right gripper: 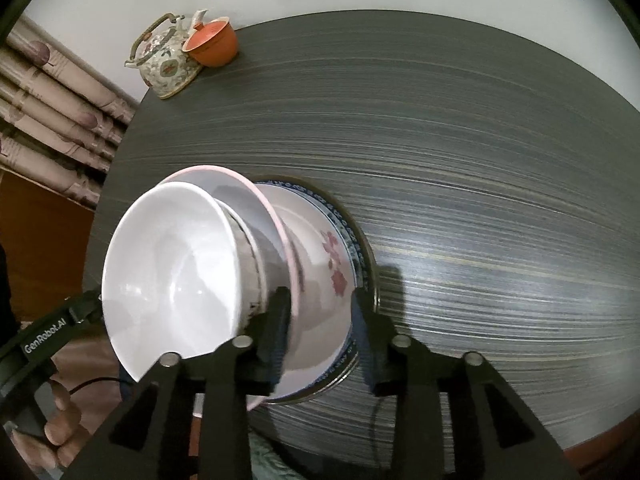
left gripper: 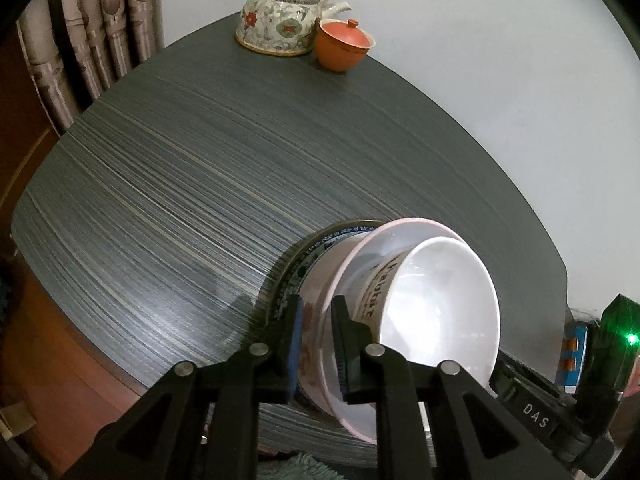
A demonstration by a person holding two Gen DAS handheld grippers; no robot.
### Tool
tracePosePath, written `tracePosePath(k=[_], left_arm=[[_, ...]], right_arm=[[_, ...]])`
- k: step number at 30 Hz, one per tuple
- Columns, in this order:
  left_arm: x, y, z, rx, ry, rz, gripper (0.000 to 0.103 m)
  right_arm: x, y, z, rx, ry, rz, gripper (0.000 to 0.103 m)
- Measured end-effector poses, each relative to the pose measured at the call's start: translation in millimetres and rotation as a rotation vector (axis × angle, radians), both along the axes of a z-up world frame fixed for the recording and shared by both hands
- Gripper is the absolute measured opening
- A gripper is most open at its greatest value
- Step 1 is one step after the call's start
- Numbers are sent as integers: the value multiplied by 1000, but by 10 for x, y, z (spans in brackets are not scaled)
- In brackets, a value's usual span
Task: Organize plates and bowls
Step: 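Lower the bowl stack onto the pink-rose plate with the left tool, then open the left tool and pull both tools back from the stack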
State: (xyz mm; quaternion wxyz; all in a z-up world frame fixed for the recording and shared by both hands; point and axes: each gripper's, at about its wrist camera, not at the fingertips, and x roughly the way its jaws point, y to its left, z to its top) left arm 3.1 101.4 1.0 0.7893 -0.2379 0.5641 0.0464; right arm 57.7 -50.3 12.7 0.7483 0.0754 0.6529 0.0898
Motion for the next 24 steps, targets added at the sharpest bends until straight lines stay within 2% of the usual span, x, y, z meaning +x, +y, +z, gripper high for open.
tracePosePath(k=[5, 8, 11, 13, 16, 18, 20, 24], left_arm=[[-66, 29, 84, 7, -15, 11, 16], [-132, 45, 148, 31, -29, 27, 35], [-211, 56, 211, 79, -43, 38, 40], [-266, 63, 226, 96, -44, 47, 44], [-368, 54, 229, 121, -41, 55, 49], [-418, 19, 228, 140, -43, 54, 51], [-501, -45, 233, 177, -54, 49, 52], [-713, -250, 294, 302, -99, 29, 57]], right_arm=[[-67, -62, 40, -1, -19, -3, 42], [-97, -121, 87, 10, -33, -14, 48], [-161, -177, 144, 10, -52, -15, 55], [-202, -219, 154, 11, -56, -11, 66], [-303, -307, 150, 33, -57, -18, 76], [-377, -360, 155, 34, -59, -22, 77], [-433, -371, 168, 26, -71, -19, 78], [-584, -380, 209, 18, -115, 1, 85]])
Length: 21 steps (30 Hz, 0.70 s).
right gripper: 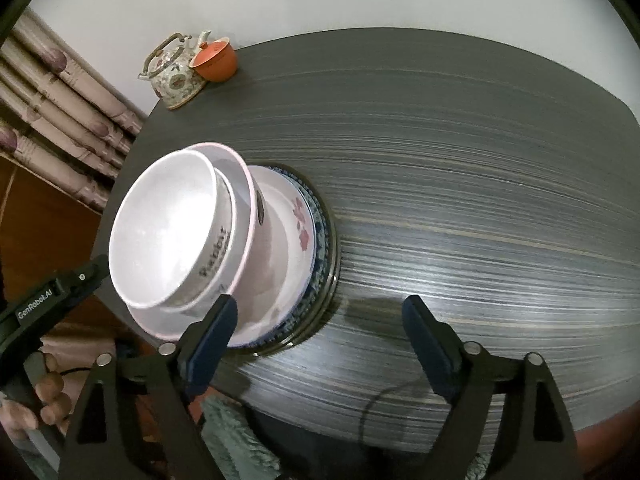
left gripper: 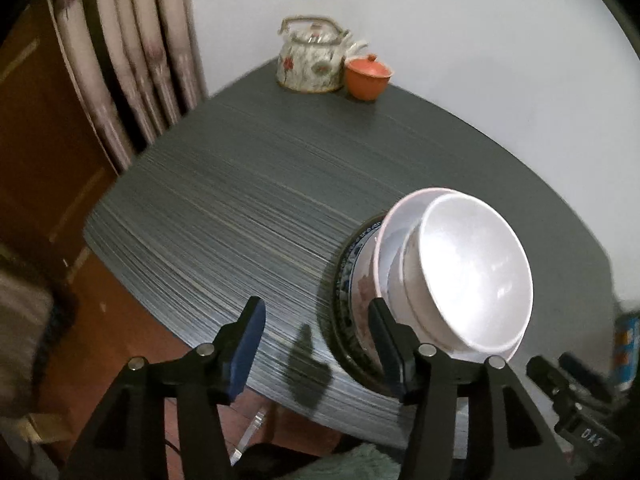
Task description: Organize plates and bowls
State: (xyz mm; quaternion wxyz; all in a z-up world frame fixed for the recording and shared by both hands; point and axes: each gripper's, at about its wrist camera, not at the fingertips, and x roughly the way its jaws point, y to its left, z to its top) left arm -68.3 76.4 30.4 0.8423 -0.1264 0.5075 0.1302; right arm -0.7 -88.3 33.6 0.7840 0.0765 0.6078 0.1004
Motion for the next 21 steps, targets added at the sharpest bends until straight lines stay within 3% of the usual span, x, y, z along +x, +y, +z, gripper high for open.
tracePosePath(k=[3, 9, 21], left_arm=[[-110, -136, 15, 25, -27, -19, 64], [-180, -365, -43, 45, -42, -67, 66], [-217, -463, -171, 78, -21, -62, 66]], right_arm=[[-126, 59, 36, -47, -68, 27, 91], [-295, 169, 53, -56, -130, 72, 102], [-457, 257, 22, -64, -131, 111, 102]])
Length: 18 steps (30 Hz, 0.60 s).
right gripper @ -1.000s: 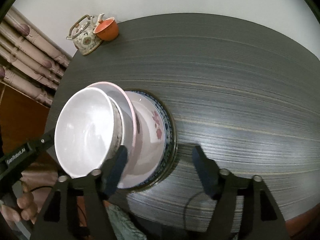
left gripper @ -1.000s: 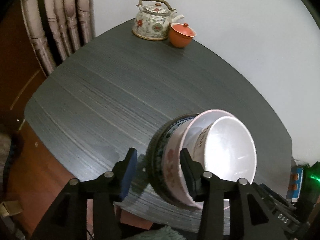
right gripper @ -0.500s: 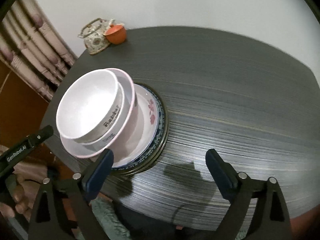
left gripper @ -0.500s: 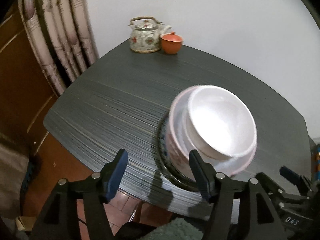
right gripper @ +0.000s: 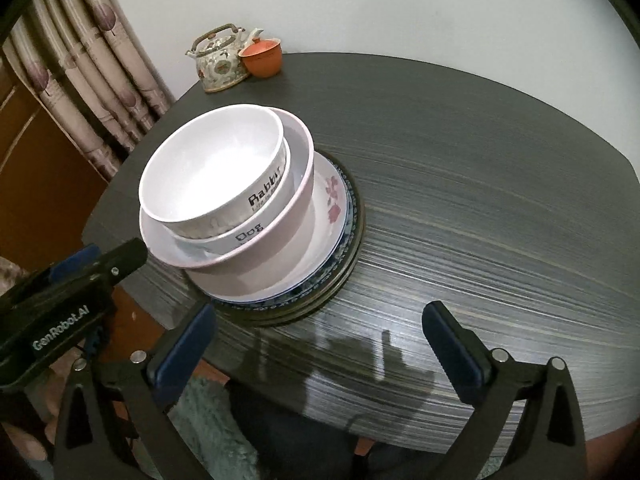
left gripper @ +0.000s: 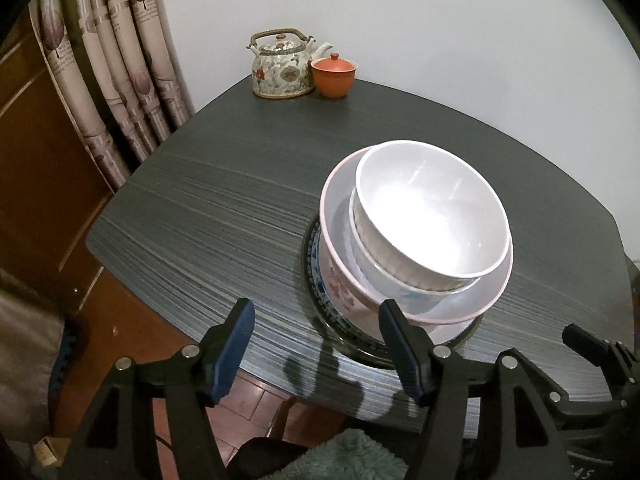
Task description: Organize plates and bowls
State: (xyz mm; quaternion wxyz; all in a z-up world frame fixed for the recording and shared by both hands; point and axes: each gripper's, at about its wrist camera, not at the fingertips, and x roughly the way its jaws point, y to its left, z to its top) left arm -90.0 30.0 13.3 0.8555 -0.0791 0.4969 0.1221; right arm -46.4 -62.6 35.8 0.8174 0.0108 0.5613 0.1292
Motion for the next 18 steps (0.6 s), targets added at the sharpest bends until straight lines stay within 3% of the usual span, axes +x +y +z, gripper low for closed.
tracePosePath(k=[18], left_arm=[[-52, 15, 45, 12, 9, 20, 66]], right_arm=[[-30, 2, -25, 21, 27, 9, 102]])
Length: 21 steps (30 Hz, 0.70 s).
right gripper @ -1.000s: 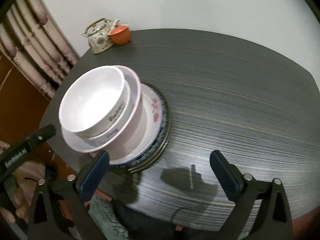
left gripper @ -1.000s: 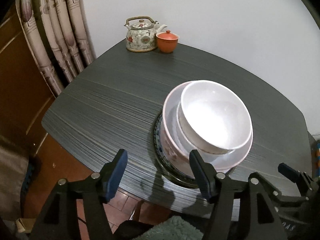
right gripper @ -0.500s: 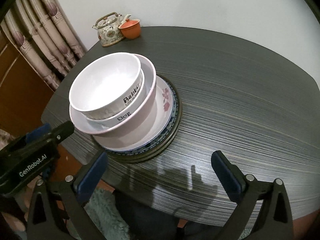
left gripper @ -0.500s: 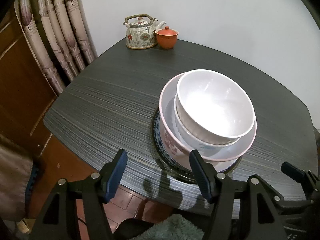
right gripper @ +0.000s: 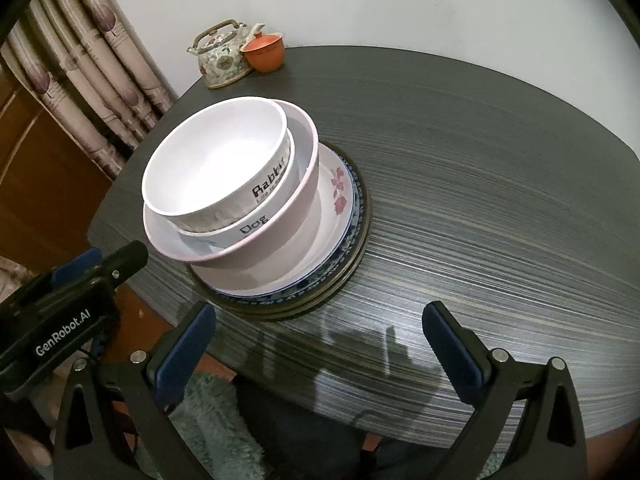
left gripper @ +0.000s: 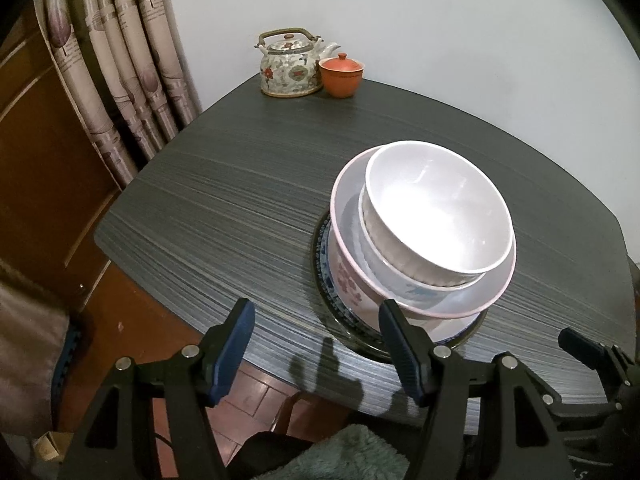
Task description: Organize plates and bowls
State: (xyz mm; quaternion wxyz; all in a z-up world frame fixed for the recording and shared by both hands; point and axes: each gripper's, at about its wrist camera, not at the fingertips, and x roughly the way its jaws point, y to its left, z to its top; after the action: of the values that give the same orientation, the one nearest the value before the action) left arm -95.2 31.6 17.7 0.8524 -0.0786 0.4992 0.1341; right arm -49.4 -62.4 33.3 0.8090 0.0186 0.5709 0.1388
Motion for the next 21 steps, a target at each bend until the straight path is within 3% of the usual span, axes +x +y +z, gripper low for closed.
tracePosePath(k=[21], left_arm=[[-34, 43, -8, -13, 2, -1, 66]], right_arm=[[-28, 120, 4, -7, -5, 20, 102]])
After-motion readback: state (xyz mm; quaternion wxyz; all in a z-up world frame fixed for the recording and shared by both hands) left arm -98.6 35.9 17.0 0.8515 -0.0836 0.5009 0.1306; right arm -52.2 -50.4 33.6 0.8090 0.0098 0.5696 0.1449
